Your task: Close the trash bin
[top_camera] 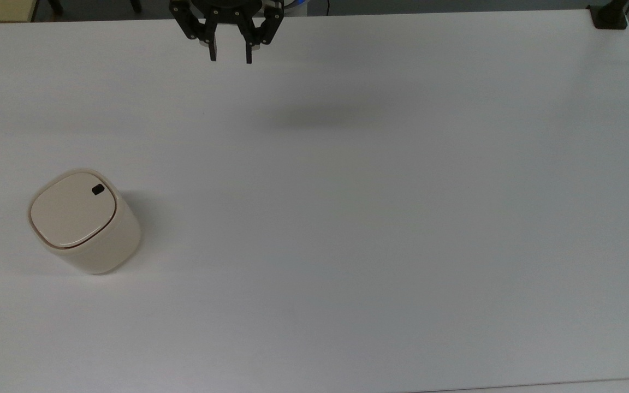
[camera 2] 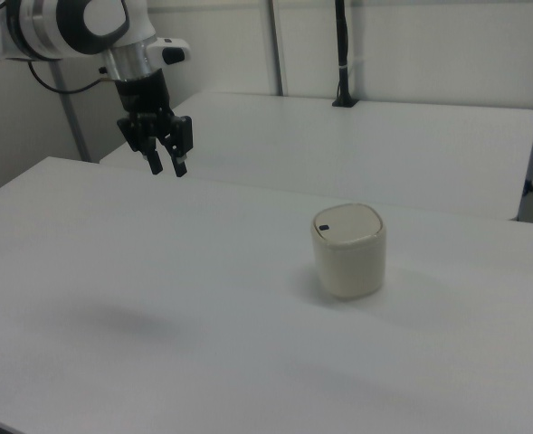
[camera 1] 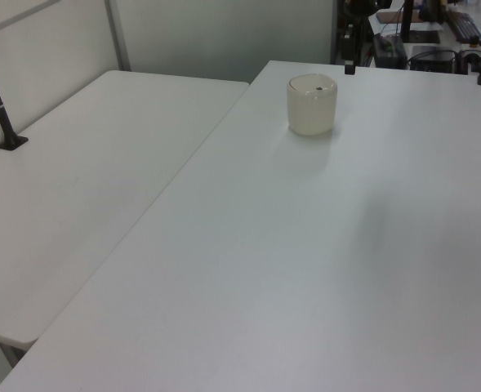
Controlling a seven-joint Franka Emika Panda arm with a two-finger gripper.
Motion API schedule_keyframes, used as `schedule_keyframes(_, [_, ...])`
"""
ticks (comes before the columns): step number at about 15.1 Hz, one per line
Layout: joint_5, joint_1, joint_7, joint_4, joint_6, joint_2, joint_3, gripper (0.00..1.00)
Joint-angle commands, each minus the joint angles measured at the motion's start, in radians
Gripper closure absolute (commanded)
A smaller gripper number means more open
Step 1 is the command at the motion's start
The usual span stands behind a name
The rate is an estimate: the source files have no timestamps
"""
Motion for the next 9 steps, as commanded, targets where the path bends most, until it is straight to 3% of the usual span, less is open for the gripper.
schedule_keyframes(1, [0.012,-0.008,-0.022,-0.033,-0.024,-0.035,0.001,0.0])
schedule_keyframes(9, [0.012,-0.016,-0.02,-0.027,-0.017,-0.044,-0.008,0.0])
